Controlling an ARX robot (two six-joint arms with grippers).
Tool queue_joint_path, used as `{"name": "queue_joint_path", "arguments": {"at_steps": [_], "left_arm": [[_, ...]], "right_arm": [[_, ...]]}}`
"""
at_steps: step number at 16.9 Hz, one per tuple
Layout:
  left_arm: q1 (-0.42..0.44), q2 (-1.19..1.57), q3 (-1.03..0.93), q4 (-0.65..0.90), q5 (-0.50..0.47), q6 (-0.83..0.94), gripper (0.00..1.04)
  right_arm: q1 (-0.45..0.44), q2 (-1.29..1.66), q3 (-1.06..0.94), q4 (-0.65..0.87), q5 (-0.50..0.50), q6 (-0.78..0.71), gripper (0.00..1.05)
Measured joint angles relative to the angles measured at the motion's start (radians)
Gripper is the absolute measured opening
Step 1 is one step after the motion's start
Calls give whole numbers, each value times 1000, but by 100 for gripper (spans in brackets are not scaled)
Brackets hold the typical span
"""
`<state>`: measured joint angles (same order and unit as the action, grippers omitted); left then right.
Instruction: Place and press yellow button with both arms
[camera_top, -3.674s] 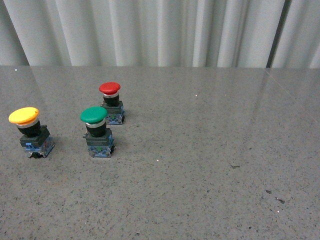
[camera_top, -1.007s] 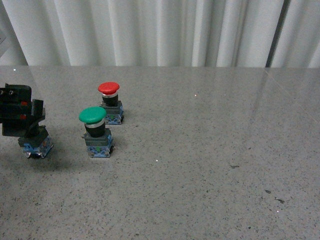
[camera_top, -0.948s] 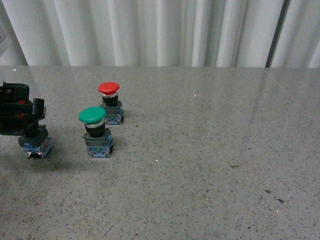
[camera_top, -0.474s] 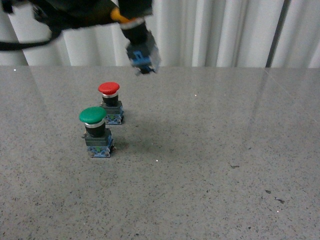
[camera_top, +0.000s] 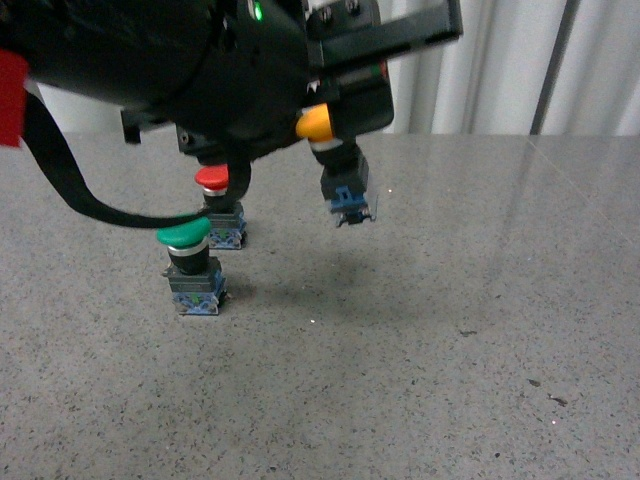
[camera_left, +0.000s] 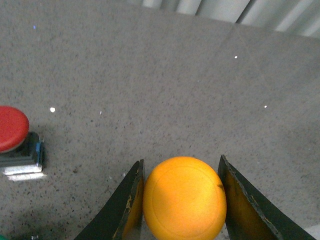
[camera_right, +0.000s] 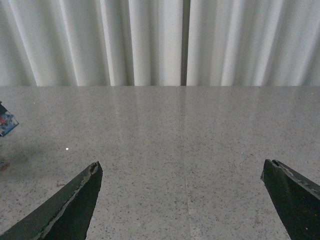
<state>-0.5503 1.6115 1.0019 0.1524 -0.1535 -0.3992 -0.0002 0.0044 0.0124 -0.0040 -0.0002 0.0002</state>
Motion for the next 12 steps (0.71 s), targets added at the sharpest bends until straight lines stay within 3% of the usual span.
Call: {"name": "queue_joint_path", "arguments": {"at_steps": [7, 12], "left_arm": [[-32, 162, 58, 32, 42, -16, 39], [-54, 236, 94, 14, 21, -11, 39]], "right_arm": [[0, 0, 0, 0, 0, 0, 98], [0, 0, 0, 0, 0, 0, 98]]}}
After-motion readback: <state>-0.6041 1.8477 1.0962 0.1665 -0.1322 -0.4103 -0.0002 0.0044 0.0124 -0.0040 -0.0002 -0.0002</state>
